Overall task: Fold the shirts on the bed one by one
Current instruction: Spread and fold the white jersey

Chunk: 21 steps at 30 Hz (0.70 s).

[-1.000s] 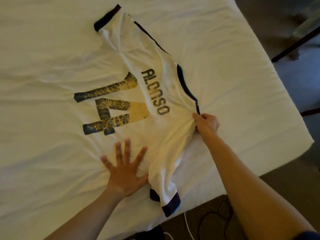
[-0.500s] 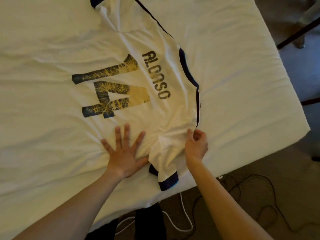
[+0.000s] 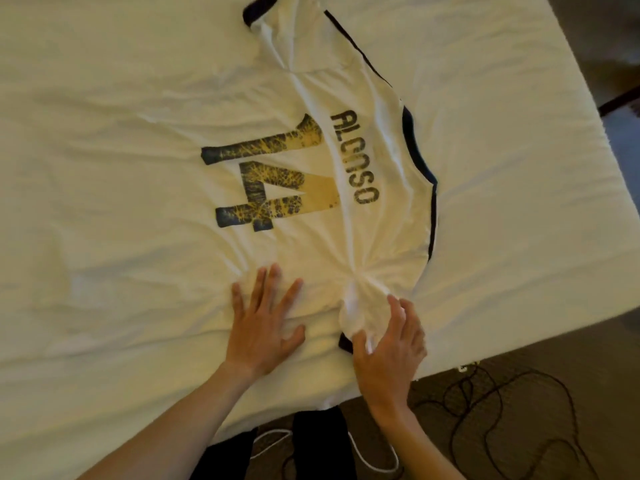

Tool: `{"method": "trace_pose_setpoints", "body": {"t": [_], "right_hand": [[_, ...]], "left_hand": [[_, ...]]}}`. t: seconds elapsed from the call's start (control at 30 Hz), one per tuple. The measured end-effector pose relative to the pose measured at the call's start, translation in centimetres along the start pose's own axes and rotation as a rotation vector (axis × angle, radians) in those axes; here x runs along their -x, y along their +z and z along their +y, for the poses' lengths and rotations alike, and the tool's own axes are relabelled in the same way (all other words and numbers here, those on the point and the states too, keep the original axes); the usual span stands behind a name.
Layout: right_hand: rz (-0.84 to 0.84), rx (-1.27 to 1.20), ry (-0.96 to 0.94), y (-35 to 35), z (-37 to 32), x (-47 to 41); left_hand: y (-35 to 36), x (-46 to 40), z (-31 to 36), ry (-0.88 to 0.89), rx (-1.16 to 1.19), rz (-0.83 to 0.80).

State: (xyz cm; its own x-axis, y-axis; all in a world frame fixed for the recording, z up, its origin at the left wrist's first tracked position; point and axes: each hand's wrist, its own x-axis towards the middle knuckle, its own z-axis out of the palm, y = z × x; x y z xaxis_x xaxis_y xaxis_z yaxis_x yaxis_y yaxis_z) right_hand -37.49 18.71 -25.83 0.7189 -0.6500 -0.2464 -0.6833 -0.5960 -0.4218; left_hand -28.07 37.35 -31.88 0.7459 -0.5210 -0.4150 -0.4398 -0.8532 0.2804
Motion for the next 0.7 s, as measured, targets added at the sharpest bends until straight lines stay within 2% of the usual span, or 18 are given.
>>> {"method": "trace_pose_setpoints", "body": {"t": [0.03,0.13,0.27,0.37,0.5,0.57,0.63,0.7], "right_hand": [[-0.005,0.016,-0.151,0.6,-1.3,0.2],[-0.166,0.021,-0.513,3.7,-5.2,-0.1],[-0.35,0.173,-0.804,8.8,-9.7,-1.2],[-0.446,0.354,-0.807,11.5,-10.3,-2.4],[-0.446,0.453,-0.736,12.5,-9.9,-1.6],[-0.446,0.404,-0.727,12.4,-10.4,-1.3],[-0.429,0.299,-0.8,12.0,-11.5,-2.4],[-0.38,0.217,-0.868,12.2,-13.6,-5.3]], "left_hand": [[0.0,0.7,-0.9,-0.022,0.005,0.017],[-0.6,2.2,-4.5,-0.115,-0.028,0.051],[-1.9,3.7,-10.2,-0.172,-0.107,0.095],[-2.7,5.5,-14.9,-0.341,-0.094,0.12],[-2.8,10.2,-19.5,-0.581,0.027,0.169],[-2.9,11.7,-19.6,-0.587,0.031,0.16],[-3.7,11.4,-18.6,-0.606,0.028,0.124],[-5.3,8.6,-17.2,-0.588,0.07,0.19]]}}
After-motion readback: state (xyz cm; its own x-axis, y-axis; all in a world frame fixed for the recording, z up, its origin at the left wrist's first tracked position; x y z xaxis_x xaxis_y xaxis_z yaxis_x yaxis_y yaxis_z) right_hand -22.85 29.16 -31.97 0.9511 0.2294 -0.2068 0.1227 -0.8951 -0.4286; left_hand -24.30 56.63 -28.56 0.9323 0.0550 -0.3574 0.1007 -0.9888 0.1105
